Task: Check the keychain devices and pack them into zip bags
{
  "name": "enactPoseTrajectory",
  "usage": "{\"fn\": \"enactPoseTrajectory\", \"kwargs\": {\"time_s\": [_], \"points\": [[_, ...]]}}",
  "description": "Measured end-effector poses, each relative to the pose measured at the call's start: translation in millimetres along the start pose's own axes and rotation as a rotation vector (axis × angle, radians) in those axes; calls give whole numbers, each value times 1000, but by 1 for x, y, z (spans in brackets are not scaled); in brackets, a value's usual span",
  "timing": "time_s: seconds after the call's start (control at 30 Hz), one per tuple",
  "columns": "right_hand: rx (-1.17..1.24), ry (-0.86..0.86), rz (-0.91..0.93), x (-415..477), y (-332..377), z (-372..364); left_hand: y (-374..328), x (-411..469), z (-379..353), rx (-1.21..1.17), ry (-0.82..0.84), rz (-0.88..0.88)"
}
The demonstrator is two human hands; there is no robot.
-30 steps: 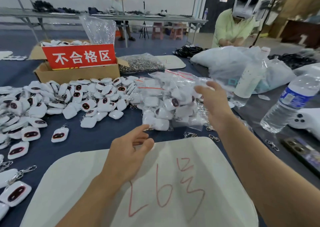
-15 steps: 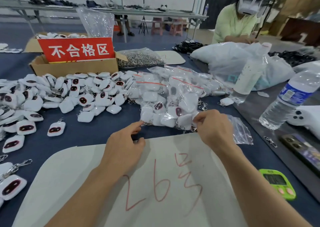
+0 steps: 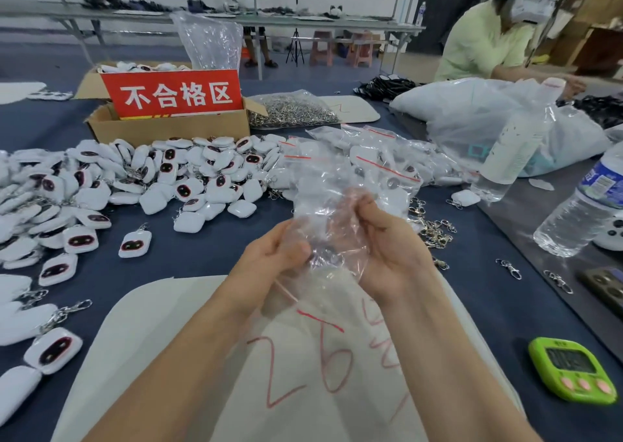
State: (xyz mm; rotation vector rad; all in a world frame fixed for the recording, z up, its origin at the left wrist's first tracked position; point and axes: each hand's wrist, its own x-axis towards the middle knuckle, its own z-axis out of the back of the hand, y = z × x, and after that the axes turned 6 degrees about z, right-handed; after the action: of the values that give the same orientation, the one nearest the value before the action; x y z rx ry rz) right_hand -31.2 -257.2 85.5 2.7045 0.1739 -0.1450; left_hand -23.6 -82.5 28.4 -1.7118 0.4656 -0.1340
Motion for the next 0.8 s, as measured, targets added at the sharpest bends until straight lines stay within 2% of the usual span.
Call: {"fn": "enactPoseTrajectory", "kwargs": {"time_s": [0.1, 0.17, 0.33, 0.47, 0.6, 0.73, 0.8], "points": [[292, -49, 7, 17, -8, 11, -7, -3, 15, -62, -3, 21], [294, -40, 71, 25, -11, 24, -12, -3, 27, -168, -65, 16], [-243, -156, 173, 34, -20, 48, -24, -1, 54, -451, -260, -9], [-456, -127, 225, 34, -29, 49, -28, -5, 63, -626, -239, -10], [-595, -171, 349, 30, -34, 45, -28, -5, 65, -544, -289, -45], [-1168, -363, 634, 24, -43, 44, -29, -2, 61, -402, -375, -61], [-1391, -381, 792, 17, -52, 40, -27, -1, 59, -381, -456, -86]]}}
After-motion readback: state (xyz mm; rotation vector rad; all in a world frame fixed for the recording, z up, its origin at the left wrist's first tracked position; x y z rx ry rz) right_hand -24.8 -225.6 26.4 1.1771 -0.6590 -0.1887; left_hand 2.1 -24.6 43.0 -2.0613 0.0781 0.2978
